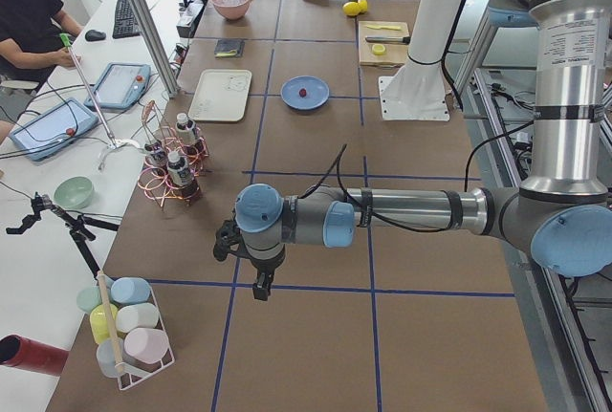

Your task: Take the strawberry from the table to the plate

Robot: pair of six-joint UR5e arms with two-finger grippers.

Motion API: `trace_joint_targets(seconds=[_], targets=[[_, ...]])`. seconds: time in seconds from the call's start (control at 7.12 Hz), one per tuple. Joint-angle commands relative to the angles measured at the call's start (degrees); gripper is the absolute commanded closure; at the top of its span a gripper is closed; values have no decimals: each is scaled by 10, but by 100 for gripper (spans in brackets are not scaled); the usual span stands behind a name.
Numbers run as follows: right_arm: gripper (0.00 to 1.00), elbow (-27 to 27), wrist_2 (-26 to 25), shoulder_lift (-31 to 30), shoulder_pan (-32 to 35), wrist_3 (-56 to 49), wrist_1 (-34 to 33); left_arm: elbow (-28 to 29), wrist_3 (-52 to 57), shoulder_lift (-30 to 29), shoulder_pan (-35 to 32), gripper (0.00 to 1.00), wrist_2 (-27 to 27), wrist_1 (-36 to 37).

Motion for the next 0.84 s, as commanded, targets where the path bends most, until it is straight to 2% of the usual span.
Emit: trace_joint_targets(seconds=[0.0, 0.7], targets=[[0, 1, 10, 5, 0, 0, 0, 0, 0, -1, 1, 0, 0, 0], [0, 5, 13, 6, 0, 0, 1, 0, -2, -3, 0, 0, -2, 0]])
